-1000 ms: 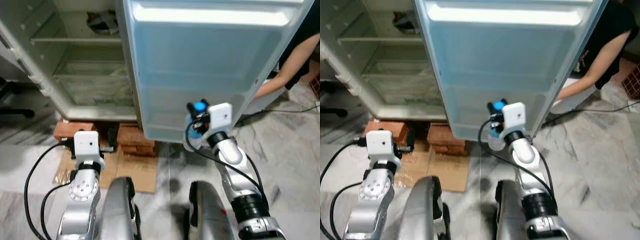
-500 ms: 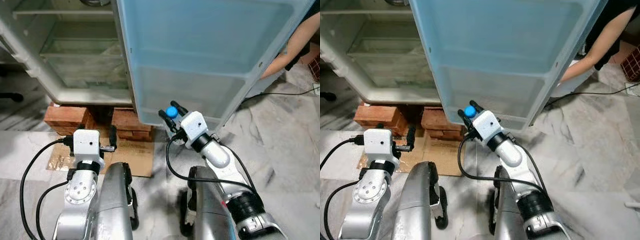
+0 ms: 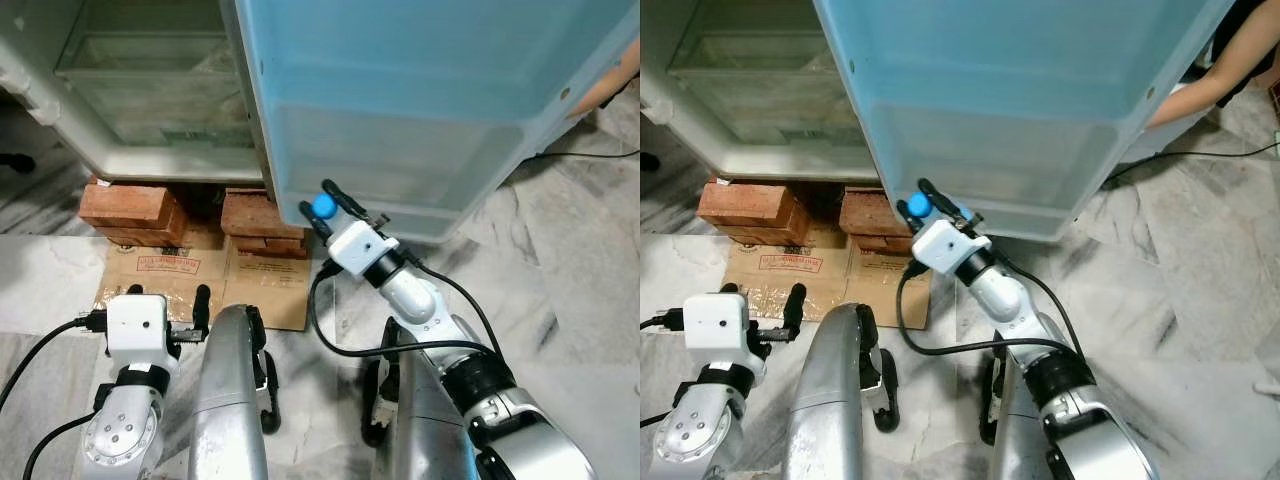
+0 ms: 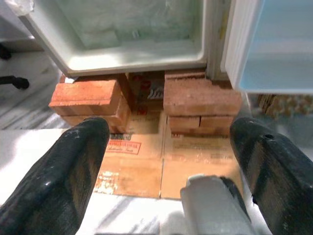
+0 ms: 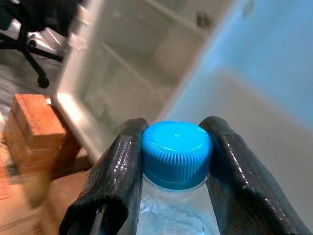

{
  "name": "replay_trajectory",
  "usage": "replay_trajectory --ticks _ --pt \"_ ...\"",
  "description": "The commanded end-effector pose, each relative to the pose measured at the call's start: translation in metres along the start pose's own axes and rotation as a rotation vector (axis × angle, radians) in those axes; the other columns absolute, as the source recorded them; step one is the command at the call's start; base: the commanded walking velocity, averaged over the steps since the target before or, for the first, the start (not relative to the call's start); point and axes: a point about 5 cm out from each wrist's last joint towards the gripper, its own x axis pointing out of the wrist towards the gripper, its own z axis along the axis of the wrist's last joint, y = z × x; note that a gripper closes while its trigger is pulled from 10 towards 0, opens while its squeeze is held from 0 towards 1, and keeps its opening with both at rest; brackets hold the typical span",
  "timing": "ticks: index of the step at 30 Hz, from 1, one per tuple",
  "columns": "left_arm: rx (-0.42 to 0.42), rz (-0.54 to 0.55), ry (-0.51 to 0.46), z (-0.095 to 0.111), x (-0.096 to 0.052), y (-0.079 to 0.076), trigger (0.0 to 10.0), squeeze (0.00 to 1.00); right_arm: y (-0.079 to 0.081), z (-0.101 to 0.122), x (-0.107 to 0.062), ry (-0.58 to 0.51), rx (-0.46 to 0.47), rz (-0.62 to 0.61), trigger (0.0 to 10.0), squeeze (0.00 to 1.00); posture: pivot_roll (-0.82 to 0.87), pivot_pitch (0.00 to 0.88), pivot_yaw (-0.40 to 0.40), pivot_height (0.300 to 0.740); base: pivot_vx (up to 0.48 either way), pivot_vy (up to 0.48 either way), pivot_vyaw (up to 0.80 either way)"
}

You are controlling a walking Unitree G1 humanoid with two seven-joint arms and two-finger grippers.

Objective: Restocking fridge

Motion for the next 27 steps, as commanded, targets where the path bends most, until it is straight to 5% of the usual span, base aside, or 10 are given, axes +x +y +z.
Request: replay_trajectory --ticks 1,13,22,27 --pt "0.015 -0.009 0.018 0.001 -0.005 0.001 10.0 0.0 0.001 0.008 0.003 -0.082 -0.076 0.01 10.0 0.0 0.24 0.394 0.063 0.568 0.0 0.0 0.0" --pt "-0.006 -0.001 0.083 -0.004 -0.019 0.001 10.0 0.0 -0.002 -0.007 0.004 -0.059 -0.244 -0.008 10.0 0.0 0.25 0.427 0.062 0.568 0.0 0.0 0.0" --pt "-0.006 -0.01 0.103 -0.001 -0.031 -0.001 10.0 0.0 -0.003 -0.031 0.004 0.062 -0.426 -0.024 10.0 0.0 0.3 0.462 0.062 0.568 0.0 0.0 0.0" --pt "0.007 0.001 0.109 0.001 -0.035 0.004 10.0 0.0 -0.013 -0.022 0.021 -0.001 -0.521 -0.069 10.0 0.0 0.32 0.472 0.062 0.568 0.0 0.0 0.0"
